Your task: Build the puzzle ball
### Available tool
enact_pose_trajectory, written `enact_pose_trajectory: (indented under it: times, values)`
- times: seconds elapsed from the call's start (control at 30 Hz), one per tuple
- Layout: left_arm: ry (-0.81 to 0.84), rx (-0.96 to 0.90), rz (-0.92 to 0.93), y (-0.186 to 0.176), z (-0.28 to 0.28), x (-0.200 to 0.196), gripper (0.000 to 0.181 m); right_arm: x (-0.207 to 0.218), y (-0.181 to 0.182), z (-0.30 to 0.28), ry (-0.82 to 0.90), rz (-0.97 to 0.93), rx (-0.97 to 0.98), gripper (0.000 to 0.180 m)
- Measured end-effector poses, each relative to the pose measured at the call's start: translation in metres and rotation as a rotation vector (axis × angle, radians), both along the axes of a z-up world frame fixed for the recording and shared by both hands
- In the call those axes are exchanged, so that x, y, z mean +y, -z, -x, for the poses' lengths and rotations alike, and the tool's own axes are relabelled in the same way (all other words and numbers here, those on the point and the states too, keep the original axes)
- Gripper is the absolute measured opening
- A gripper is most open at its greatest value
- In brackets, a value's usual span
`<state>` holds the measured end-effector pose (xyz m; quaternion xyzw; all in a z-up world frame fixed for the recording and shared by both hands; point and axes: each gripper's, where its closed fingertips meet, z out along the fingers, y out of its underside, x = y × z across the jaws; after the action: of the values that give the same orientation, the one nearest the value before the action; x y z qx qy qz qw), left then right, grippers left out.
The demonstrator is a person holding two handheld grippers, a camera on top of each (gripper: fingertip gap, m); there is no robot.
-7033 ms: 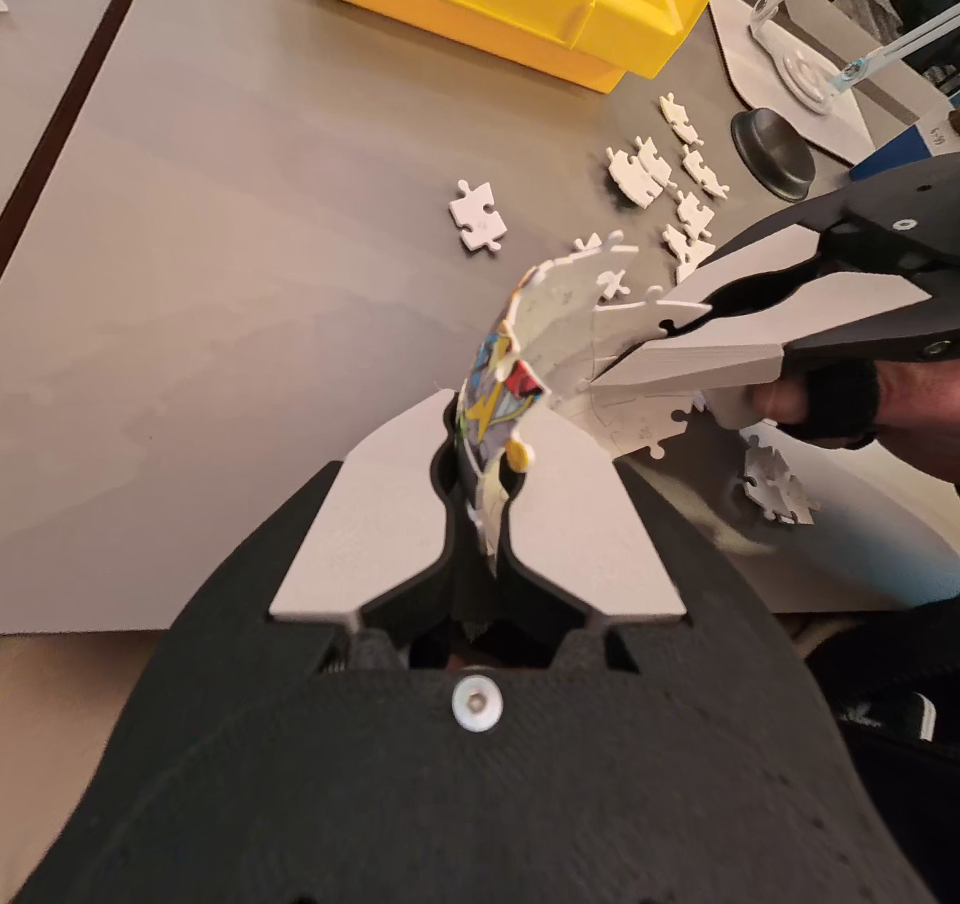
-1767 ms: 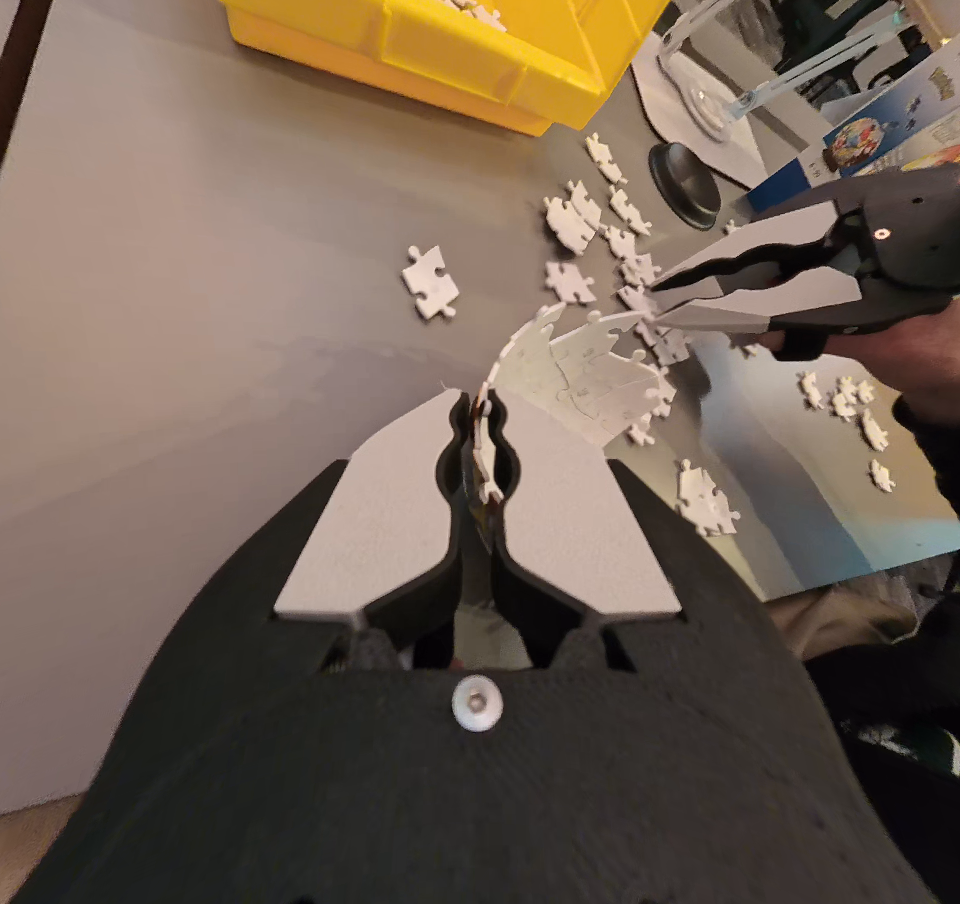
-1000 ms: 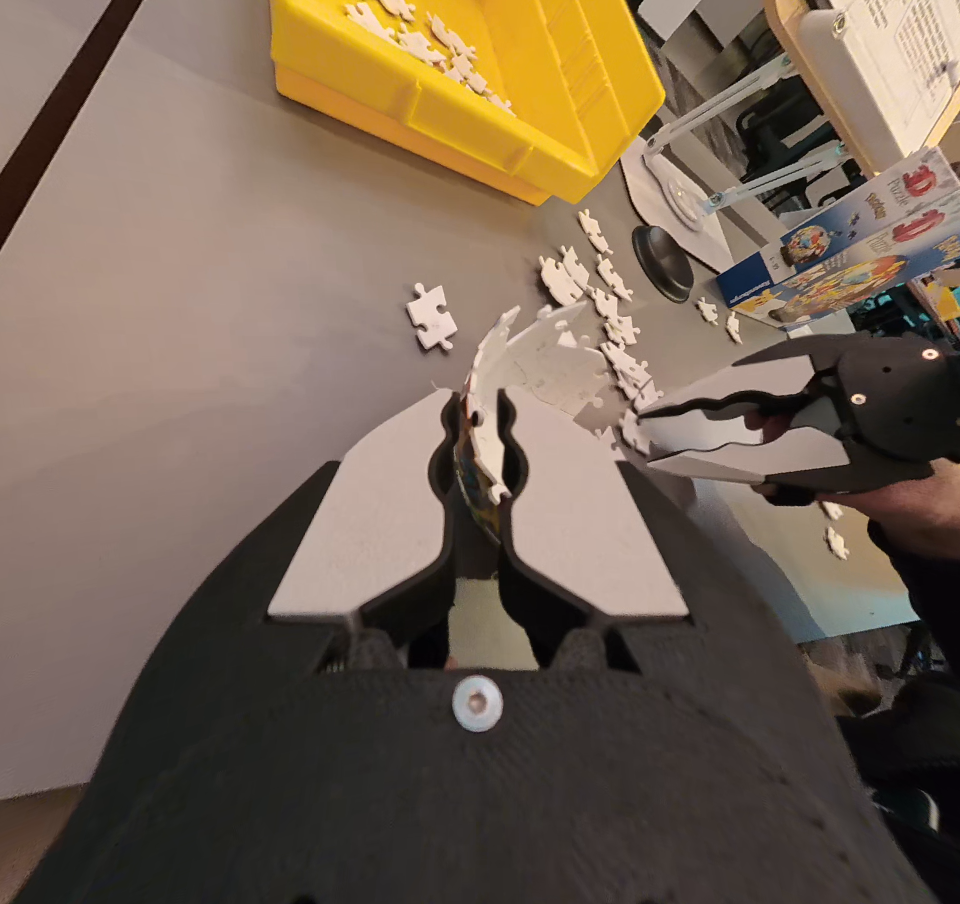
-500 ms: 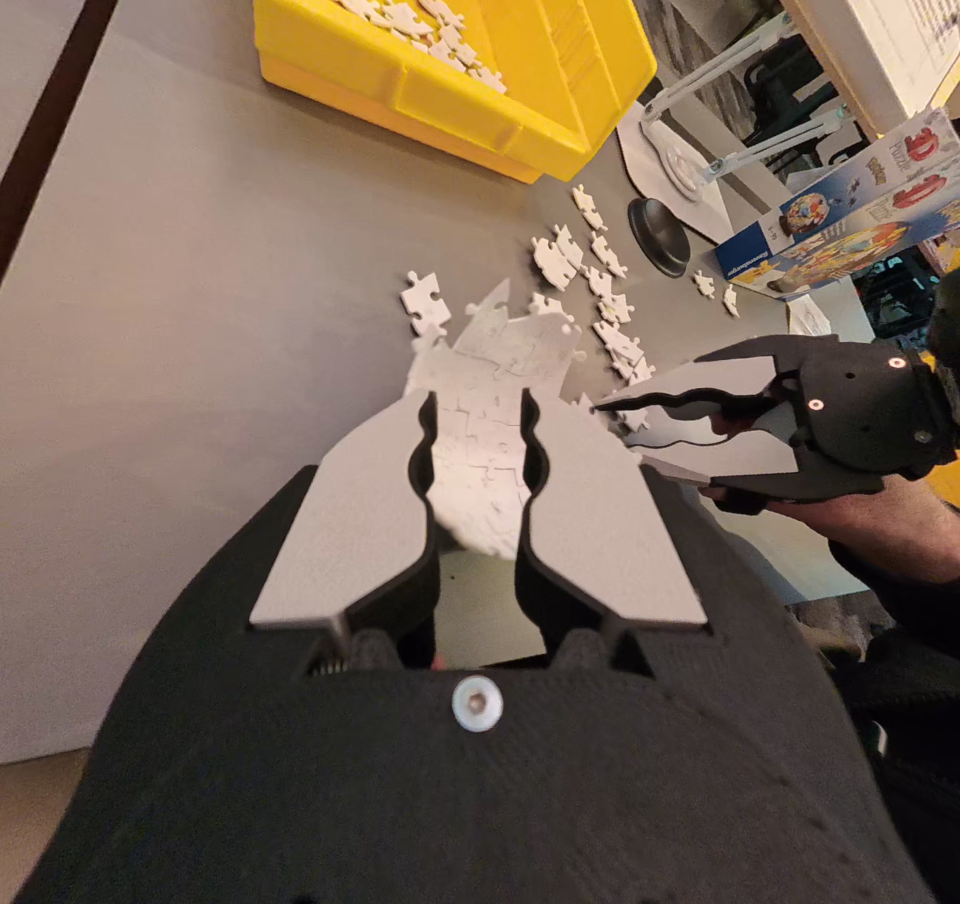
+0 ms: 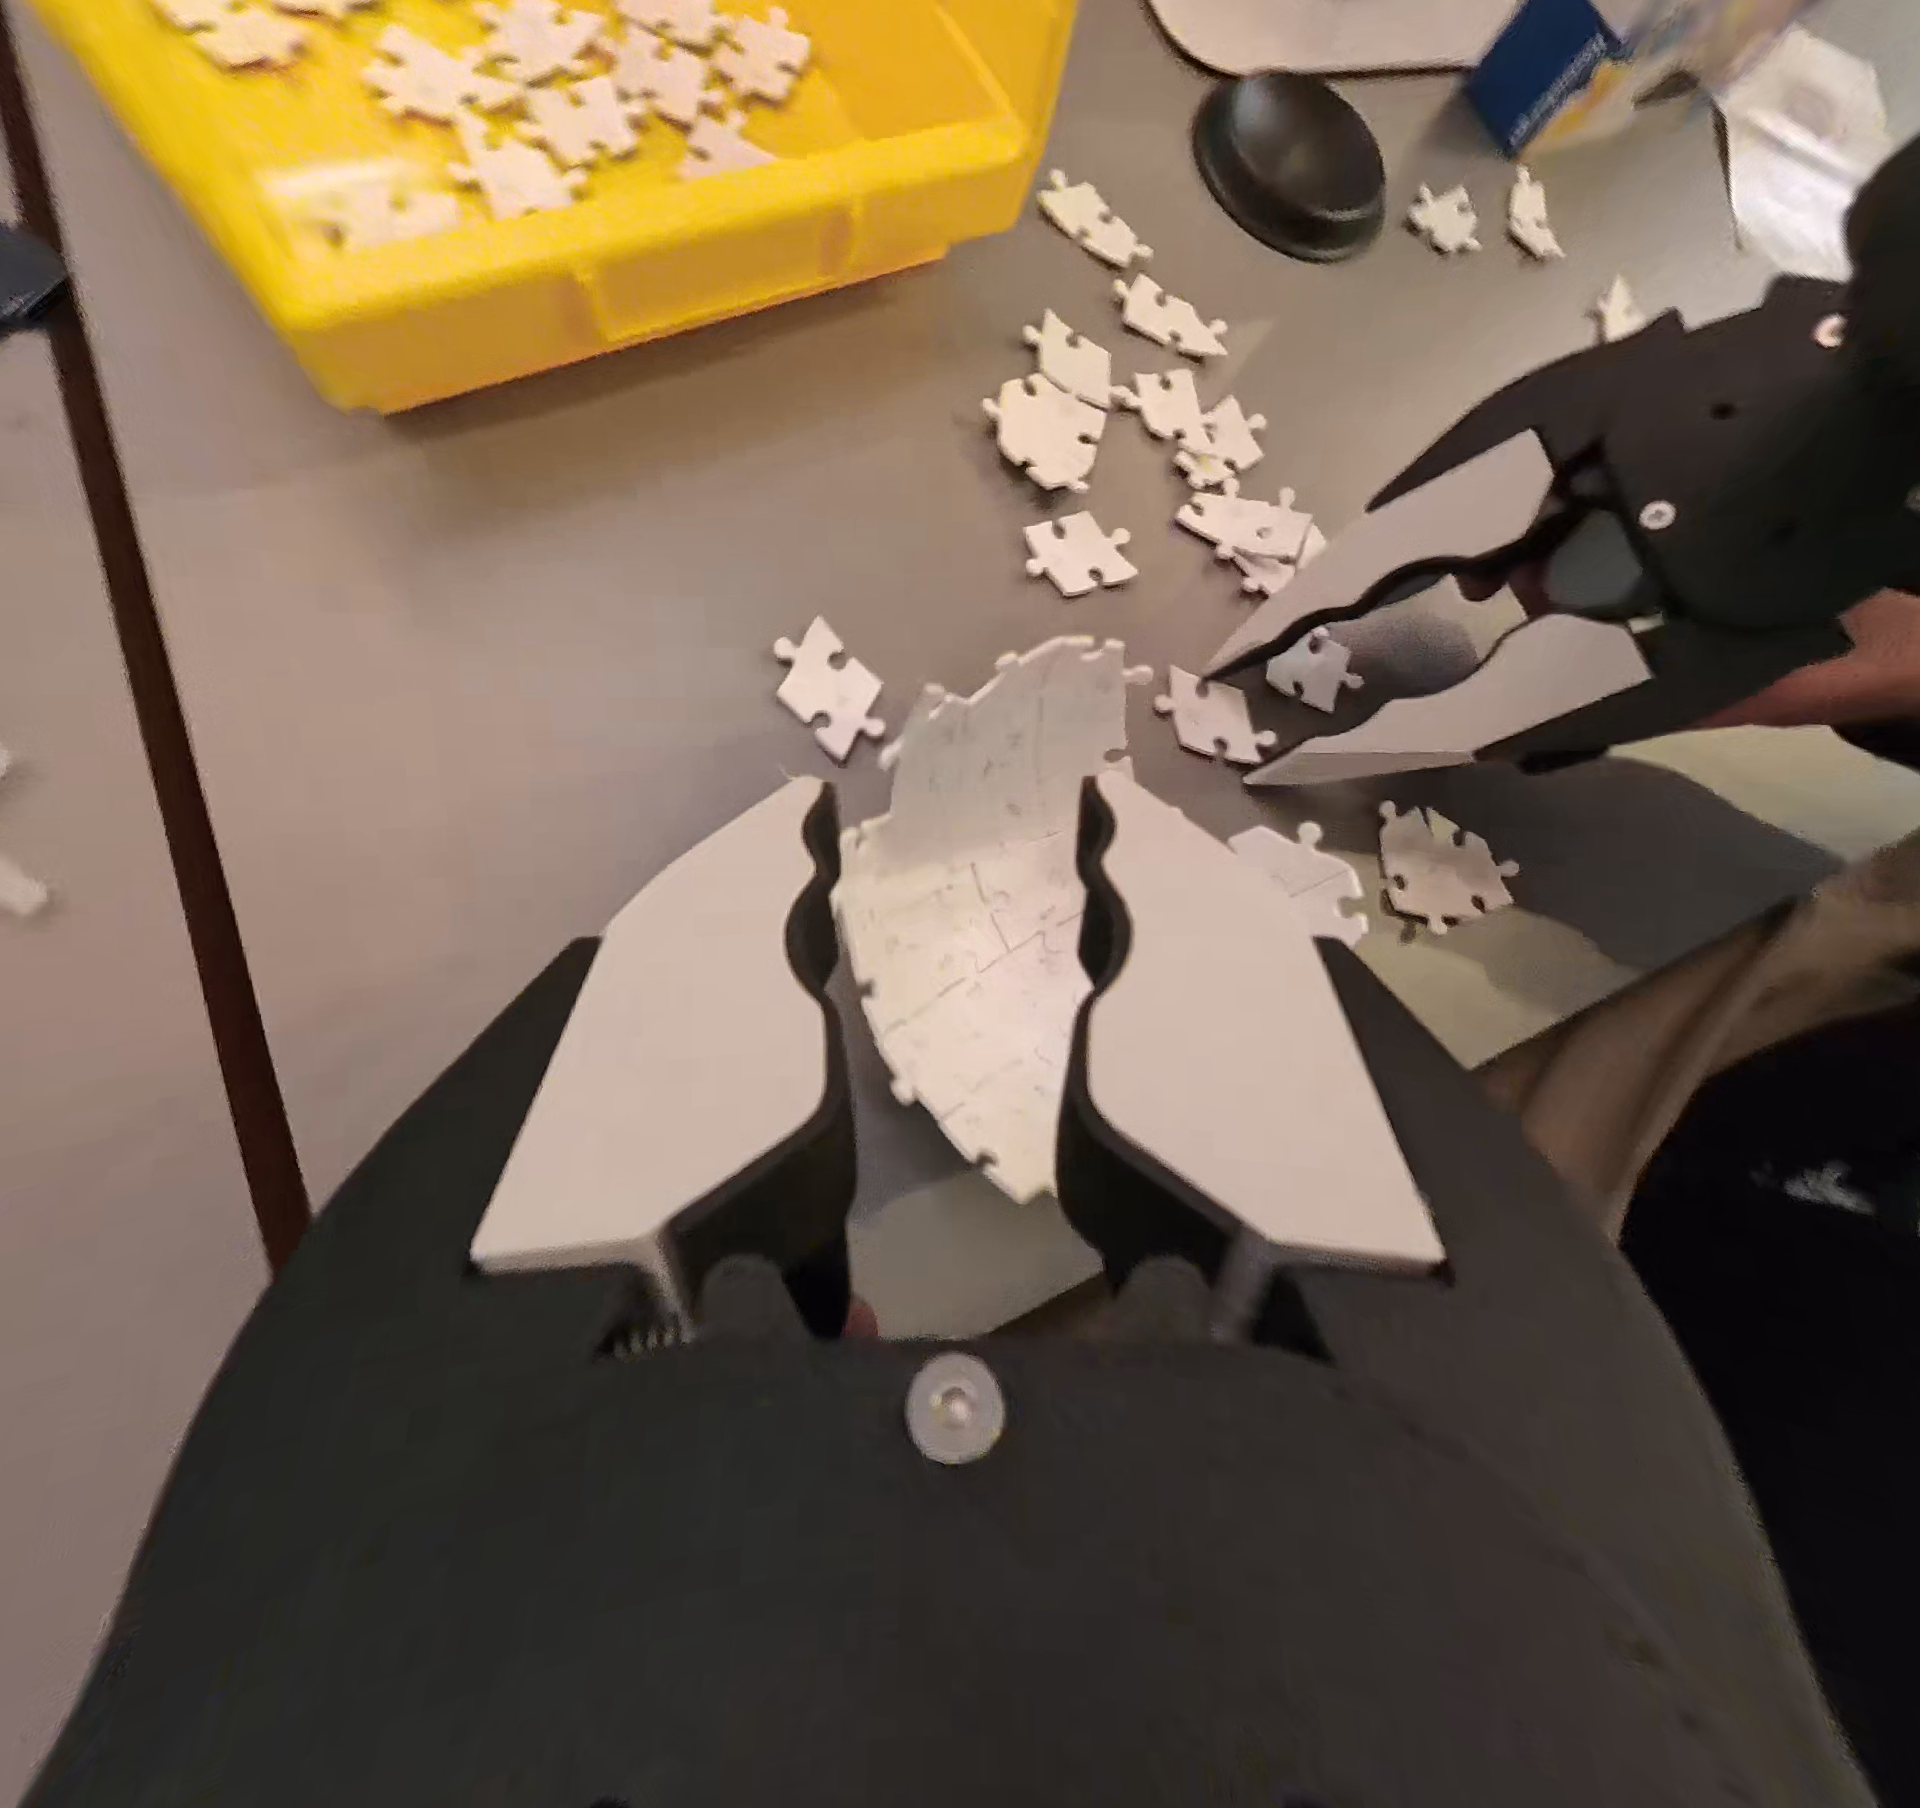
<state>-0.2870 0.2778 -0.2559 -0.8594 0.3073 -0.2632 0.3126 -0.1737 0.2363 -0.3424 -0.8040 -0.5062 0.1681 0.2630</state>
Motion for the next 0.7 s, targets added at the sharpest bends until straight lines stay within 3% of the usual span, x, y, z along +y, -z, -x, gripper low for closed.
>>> enact_pose_trajectory:
  times: [0.3, 0.43, 0.6, 0.7]
  values:
    - [0.455, 0.304, -0.022, 0.021, -0.029, 0.024, 0.05, 0.013, -0.002, 0.008, 0.026, 0.04, 0.066, 0.031]
    - [0.653, 0.353, 0.03, 0.034, -0.04, 0.021, 0.048, 0.015, -0.005, 0.01, 0.035, 0.067, 0.1, 0.031]
    - [0.792, 0.421, 0.171, 0.061, -0.04, 0.009, 0.038, 0.023, -0.004, 0.004, 0.06, 0.083, 0.087, 0.033]
    - [0.828, 0.415, 0.212, 0.07, -0.042, 0.001, 0.033, 0.025, -0.002, 0.004, 0.067, 0.09, 0.079, 0.023]
